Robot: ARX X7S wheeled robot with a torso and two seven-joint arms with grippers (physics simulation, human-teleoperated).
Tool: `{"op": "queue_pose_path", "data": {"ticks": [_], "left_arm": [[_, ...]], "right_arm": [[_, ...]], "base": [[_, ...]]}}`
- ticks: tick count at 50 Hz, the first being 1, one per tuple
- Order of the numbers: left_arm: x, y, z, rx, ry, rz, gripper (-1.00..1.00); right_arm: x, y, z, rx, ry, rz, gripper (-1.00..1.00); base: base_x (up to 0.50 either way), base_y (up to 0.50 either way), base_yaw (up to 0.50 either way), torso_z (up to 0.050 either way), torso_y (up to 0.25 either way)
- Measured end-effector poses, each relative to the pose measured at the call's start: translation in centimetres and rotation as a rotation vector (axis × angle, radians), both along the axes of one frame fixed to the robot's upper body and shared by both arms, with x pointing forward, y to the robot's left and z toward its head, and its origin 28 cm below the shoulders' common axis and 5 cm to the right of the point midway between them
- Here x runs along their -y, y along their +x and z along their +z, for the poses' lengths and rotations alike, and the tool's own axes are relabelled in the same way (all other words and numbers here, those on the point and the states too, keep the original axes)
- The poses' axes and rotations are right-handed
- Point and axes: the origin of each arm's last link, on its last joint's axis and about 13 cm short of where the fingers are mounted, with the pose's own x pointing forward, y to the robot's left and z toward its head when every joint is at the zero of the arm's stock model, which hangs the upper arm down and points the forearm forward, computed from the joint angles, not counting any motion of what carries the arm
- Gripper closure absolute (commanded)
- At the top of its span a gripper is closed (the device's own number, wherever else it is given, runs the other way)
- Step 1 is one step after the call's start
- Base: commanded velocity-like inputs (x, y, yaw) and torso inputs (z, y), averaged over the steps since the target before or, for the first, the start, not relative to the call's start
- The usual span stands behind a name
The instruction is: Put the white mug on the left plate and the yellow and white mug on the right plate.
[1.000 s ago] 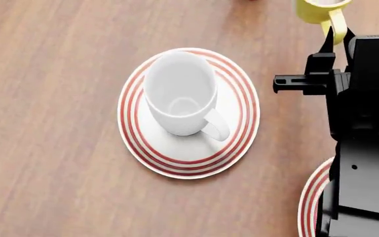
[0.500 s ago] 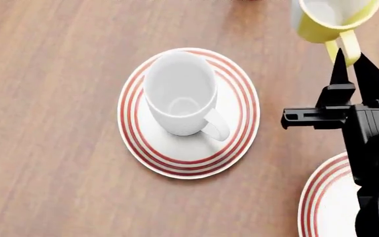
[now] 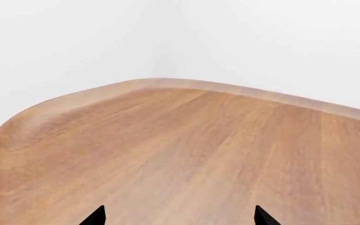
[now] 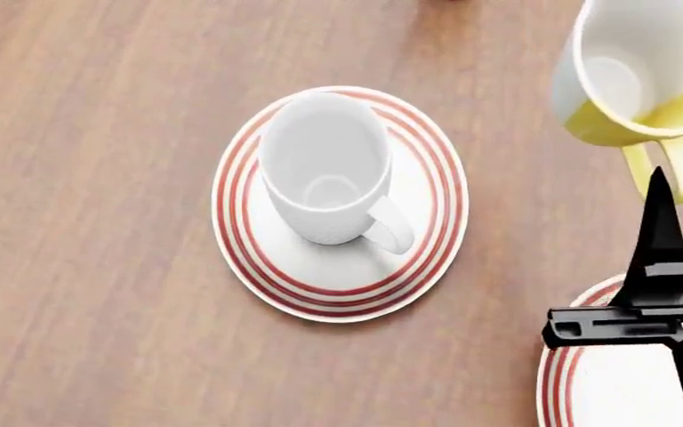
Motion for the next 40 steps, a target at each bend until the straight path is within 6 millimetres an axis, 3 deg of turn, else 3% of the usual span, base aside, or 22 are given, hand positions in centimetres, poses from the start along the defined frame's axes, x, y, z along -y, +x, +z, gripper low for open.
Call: {"op": "queue_pose_path", "data": {"ticks": [18,40], "left_arm": [[0.1,0.0,-0.1,-0.002,0.006,-0.004,-1.00],[0.0,0.0,0.0,0.000,0.007,-0.001,-1.00]], "right_arm": [[0.5,-5.4,-2.5,-0.017,-0.001,0.016,1.00],[0.9,-10.1,-5.1,-0.072,-0.017,-0.001,1.00]], "base": [[0.00,0.00,0.00,0.000,0.000],[0.00,0.00,0.00,0.000,0.000]]}}
